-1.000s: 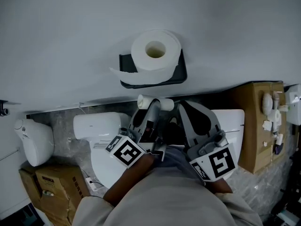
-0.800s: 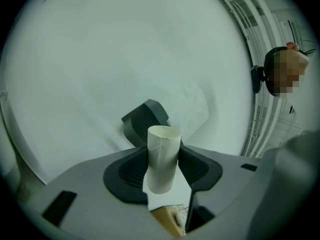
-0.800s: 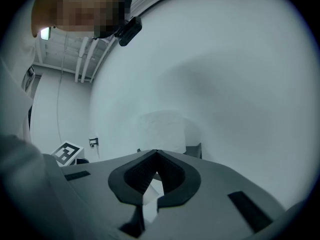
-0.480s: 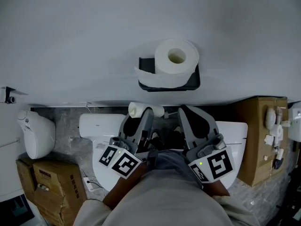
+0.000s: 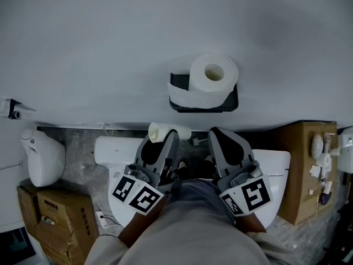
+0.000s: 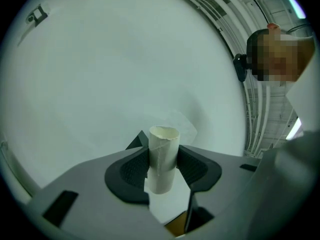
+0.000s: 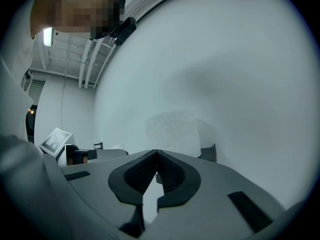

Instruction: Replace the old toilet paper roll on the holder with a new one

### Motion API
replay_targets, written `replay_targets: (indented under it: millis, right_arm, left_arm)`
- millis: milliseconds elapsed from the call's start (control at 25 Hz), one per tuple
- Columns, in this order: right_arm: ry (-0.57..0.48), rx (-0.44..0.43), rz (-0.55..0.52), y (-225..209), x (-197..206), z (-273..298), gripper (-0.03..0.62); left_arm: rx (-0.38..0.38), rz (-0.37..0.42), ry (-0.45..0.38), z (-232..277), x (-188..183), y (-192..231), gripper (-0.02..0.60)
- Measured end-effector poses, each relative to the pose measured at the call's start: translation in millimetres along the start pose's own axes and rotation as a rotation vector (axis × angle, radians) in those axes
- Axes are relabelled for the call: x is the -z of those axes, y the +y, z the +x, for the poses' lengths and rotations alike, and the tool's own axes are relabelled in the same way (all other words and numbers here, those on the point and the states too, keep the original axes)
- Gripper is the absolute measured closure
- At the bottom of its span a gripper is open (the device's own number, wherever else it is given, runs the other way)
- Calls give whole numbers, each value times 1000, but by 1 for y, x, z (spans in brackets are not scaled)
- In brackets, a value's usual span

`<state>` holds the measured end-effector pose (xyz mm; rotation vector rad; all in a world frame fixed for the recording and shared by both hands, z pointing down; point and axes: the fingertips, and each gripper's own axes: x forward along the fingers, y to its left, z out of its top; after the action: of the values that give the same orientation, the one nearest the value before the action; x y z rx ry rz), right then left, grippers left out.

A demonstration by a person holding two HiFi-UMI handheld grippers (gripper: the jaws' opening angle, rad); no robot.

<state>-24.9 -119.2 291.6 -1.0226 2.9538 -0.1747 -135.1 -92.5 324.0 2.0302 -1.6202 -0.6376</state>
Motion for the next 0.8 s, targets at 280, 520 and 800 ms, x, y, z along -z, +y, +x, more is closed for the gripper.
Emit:
replay_targets:
  millis: [280,520,800]
  right_arm:
    - [-4,17,1,-2,0,-1,577]
    - [-6,44,-23,-8,-5,1,577]
    - [-34,83,-123,-25,-35,11,551]
  left_arm:
    - [32,-12,3,1,0,-2,402]
    - [56,4,14,1,2,-5,402]
    - [72,-7,35,4,4,-5,402]
